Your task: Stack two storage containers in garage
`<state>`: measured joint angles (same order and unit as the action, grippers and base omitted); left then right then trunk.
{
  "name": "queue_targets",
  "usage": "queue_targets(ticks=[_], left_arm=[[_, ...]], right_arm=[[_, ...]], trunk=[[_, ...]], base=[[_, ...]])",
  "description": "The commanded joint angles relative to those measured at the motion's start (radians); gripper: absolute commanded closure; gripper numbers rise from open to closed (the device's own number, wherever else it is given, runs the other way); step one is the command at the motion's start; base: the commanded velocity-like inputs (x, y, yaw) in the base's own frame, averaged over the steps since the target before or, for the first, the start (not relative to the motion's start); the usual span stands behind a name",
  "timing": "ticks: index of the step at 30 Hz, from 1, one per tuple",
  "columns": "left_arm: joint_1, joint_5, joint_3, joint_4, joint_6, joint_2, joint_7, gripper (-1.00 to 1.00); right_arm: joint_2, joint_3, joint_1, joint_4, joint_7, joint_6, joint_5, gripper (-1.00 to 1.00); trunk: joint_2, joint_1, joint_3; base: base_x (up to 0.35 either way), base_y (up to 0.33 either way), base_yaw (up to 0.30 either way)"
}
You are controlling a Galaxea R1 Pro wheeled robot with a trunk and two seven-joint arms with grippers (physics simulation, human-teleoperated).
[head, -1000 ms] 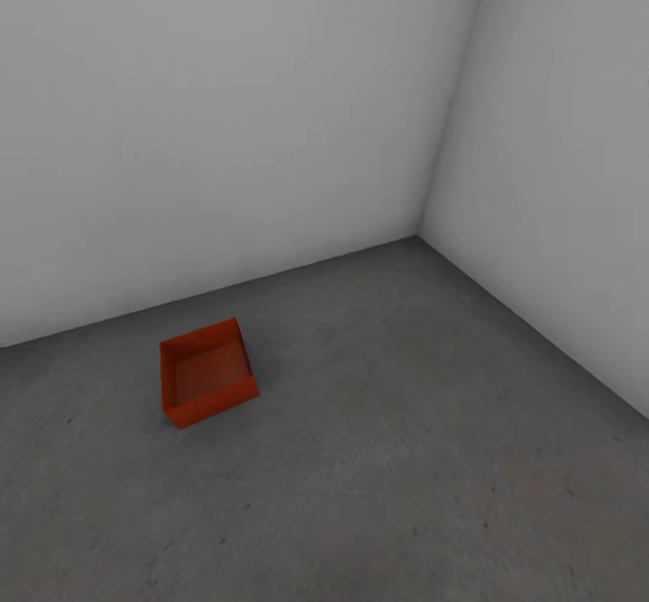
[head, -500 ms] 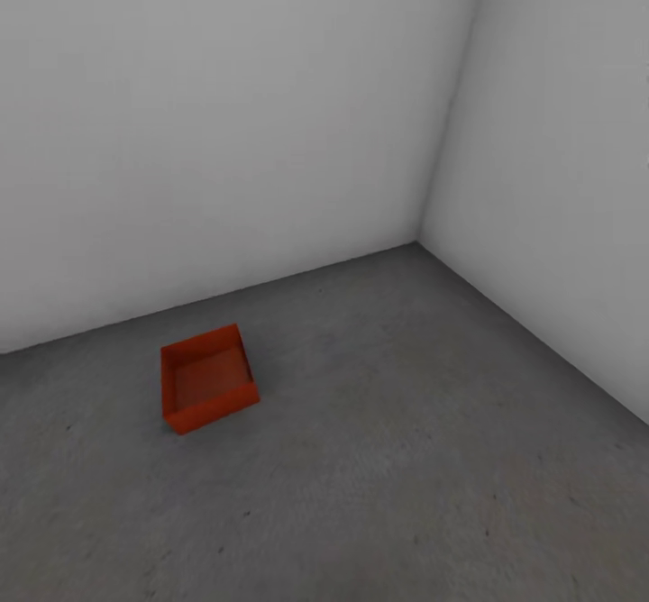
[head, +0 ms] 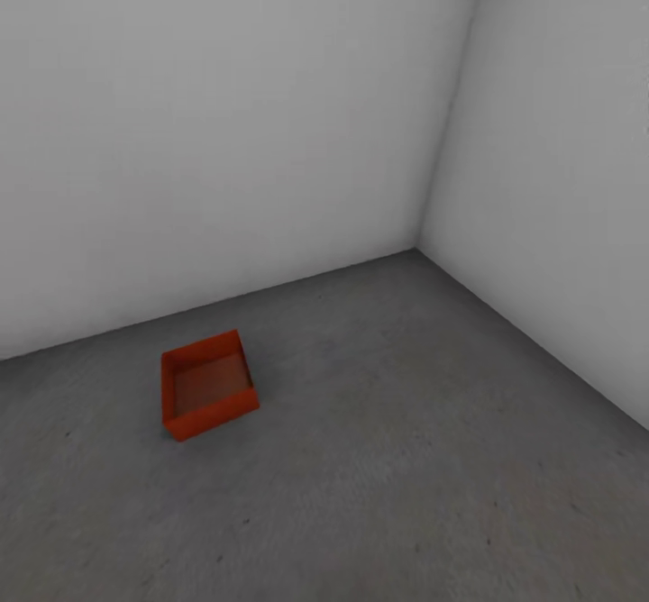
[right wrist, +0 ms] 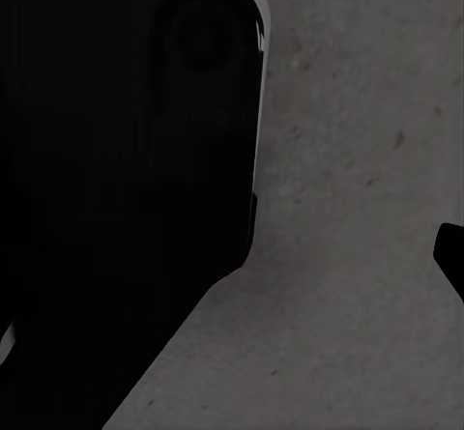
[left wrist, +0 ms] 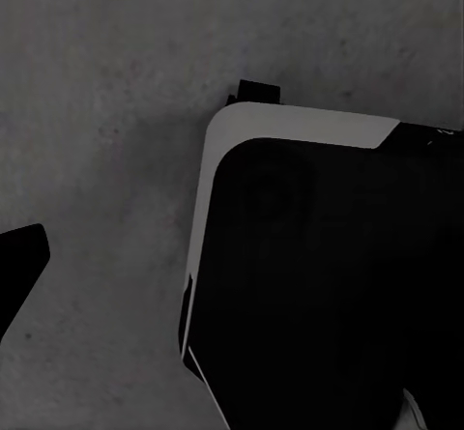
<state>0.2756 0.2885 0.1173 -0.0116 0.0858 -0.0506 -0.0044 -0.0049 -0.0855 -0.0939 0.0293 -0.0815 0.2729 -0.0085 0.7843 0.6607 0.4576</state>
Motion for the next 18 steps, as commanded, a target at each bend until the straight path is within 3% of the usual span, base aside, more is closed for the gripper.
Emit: queue_targets(ticks=[1, 18], left_arm=[[0.001, 0.009, 0.009, 0.001, 0.003, 0.000, 0.000, -1.00], [0.001, 0.009, 0.009, 0.001, 0.003, 0.000, 0.000, -1.00]], right_arm=[[0.000, -0.008, -0.001, 0.003, -0.004, 0.005, -0.001, -1.00], [0.000, -0.008, -0.001, 0.003, -0.004, 0.005, -0.001, -1.00]], trunk=[[0.001, 0.000, -0.001], [0.001, 0.000, -0.028]], base=[[0.000, 0.000, 0.000], [0.000, 0.000, 0.000]])
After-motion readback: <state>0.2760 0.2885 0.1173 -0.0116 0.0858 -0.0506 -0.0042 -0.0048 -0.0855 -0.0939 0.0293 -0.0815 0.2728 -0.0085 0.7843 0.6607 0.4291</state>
